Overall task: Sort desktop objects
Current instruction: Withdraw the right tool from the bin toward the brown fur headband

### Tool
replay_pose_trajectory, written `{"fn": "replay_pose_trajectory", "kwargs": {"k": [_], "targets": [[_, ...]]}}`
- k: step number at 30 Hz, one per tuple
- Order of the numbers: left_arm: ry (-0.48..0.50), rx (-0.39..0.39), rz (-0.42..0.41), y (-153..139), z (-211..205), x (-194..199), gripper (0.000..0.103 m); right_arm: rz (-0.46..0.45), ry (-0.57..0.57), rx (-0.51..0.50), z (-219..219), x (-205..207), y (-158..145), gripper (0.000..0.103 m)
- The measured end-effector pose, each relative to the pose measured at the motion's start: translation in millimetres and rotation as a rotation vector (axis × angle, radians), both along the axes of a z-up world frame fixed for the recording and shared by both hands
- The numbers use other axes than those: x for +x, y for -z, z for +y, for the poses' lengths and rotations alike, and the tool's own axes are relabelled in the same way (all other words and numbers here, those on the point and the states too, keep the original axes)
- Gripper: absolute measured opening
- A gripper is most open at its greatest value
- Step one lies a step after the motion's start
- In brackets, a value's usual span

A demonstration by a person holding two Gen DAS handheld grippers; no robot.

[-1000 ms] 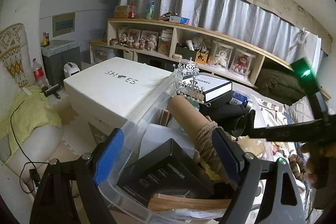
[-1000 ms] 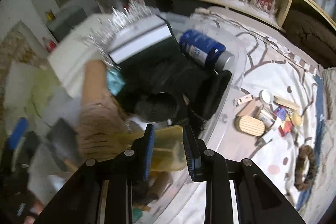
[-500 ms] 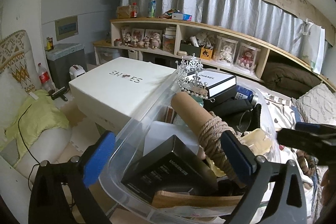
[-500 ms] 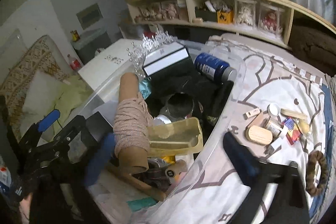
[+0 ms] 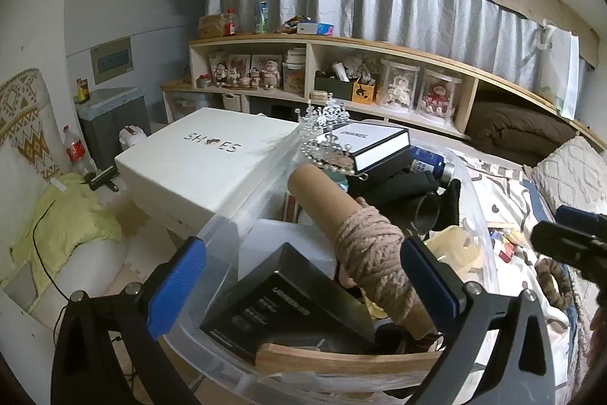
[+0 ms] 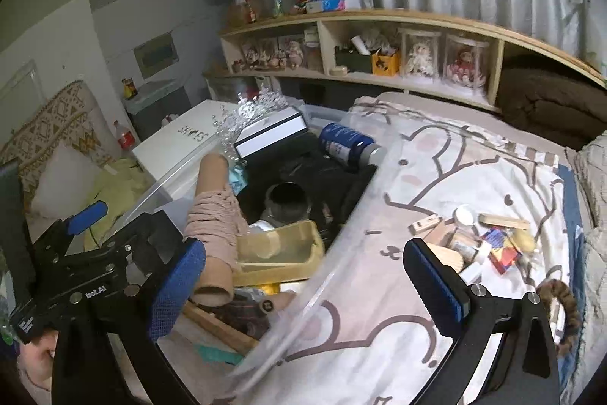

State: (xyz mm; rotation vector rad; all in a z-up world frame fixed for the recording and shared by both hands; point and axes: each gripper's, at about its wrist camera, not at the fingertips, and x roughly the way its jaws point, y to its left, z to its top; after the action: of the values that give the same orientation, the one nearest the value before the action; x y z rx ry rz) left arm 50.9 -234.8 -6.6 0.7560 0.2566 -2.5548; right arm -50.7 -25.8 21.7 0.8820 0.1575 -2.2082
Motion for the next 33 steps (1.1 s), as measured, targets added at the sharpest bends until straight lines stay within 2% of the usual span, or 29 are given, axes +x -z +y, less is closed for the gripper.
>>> {"fn": "replay_pose_trajectory", "kwargs": {"k": [14,20,33], "targets": [[0.122,-0.038,0.050,-9.3,54.3,-10.7,0.103,0.080,0.181,-0.017,105.7,3.6,5.6,0.103],[0.170,-0.063,0.031,-2.6,84.1,-21.2,0.103,0.078,0.252,-0.013,149.2,6.5,25.9,0.103],[0.394,-0.033,0.085,6.5,158.8,-30.0,0.103,0.085,0.335,0.022,201.6,2.4,65.0,0.103]]}}
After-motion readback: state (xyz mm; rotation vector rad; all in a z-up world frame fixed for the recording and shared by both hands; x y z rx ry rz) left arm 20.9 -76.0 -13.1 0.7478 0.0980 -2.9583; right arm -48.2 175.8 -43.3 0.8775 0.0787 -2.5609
